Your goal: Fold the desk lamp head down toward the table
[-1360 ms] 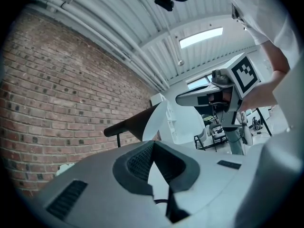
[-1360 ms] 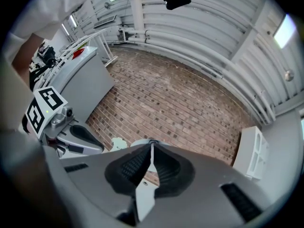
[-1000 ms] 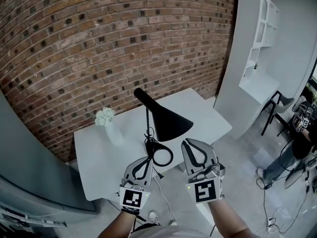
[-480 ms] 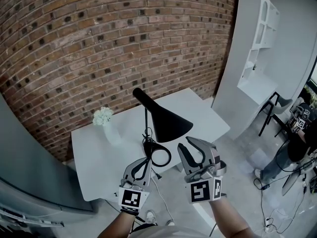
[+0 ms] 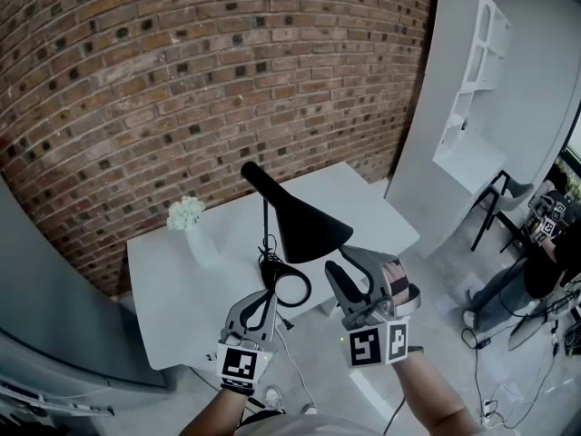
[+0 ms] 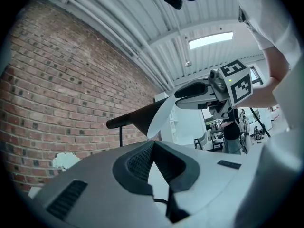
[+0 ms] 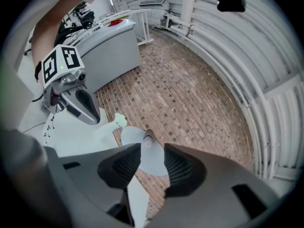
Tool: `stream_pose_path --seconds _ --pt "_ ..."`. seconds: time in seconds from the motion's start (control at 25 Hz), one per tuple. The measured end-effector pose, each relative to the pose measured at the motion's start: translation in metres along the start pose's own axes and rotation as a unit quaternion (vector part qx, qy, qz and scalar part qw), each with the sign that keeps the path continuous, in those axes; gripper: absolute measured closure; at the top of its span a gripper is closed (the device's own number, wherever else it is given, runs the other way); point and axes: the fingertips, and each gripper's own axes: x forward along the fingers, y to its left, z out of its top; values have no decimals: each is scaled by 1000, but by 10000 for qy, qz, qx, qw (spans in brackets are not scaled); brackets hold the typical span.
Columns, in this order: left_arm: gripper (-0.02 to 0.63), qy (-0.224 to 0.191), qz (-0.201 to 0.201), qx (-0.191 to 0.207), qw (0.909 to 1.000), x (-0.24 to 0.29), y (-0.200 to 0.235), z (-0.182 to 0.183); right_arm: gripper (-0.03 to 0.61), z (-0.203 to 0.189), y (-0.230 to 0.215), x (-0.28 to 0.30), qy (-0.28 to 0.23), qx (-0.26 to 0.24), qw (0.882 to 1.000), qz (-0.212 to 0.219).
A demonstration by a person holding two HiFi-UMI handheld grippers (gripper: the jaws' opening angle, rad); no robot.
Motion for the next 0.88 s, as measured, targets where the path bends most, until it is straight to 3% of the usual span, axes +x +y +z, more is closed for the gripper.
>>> stream_pose_path --seconds 0.48,0.88 --pt "606 25 16 -97 9999 4 4 -5 420 4 -1 4 -163 -810 9965 160" --pt "606 -4 52 -96 9999 5 9 -6 414 10 8 26 -351 -1696 9832 583"
